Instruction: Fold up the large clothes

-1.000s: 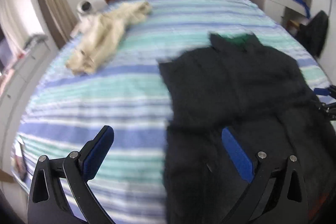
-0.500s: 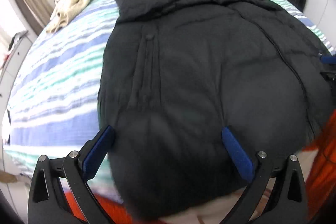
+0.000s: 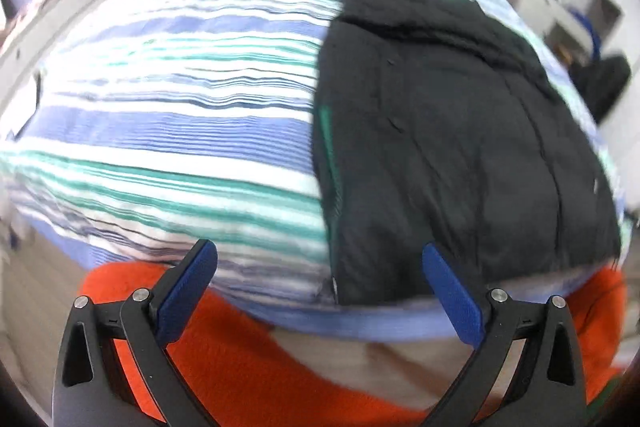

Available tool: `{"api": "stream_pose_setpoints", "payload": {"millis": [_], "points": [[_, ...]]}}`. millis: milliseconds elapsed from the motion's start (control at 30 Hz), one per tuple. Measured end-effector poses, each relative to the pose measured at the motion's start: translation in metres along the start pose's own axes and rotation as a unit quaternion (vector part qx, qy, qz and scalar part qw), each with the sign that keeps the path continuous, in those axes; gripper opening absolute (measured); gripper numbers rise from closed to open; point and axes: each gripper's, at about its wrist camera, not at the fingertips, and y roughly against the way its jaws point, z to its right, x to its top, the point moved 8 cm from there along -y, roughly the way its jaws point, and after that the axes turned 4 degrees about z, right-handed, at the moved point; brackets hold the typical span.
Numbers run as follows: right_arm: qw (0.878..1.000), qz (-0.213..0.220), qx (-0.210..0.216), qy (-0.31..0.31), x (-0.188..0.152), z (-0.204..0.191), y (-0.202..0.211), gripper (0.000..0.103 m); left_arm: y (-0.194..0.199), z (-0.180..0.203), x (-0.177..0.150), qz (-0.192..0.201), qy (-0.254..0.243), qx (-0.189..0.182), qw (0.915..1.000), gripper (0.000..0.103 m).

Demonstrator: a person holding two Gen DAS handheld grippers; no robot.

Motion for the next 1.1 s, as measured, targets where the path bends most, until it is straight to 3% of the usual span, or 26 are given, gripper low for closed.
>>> {"api": "stream_pose_setpoints", "payload": {"millis": [167, 433, 667, 900, 1033, 1100], "points": [[0.996, 0.000, 0.013, -0.084, 0.000, 0.031, -0.003, 0.075, -0.022, 0.000, 0.007, -0.005, 0.017, -0.025, 0.9995, 0.102], [0.995, -0.004, 0.029, -0.098, -0.013, 0.033, 0.000, 0.075, -0.039, 0.023, 0.004, -0.023, 0.001, -0.046, 0.9987, 0.102], [0.993, -0.022, 0.068, -0.096, -0.014, 0.021, -0.010, 0.076, -0.042, 0.026, -0.006, -0.035, -0.001, -0.076, 0.9965, 0.102], [0.989, -0.061, 0.119, -0.067, -0.036, -0.001, -0.026, 0.077, -0.052, 0.040, -0.016, -0.055, -0.019, -0.087, 0.9945, 0.102], [0.992, -0.076, 0.093, -0.045, -0.047, -0.003, -0.045, 0.077, -0.051, 0.047, -0.024, -0.071, -0.024, -0.093, 0.9928, 0.102], [0.991, -0.079, 0.102, -0.046, -0.048, -0.008, -0.046, 0.079, -0.049, 0.049, -0.030, -0.078, -0.028, -0.093, 0.9922, 0.099]]}}
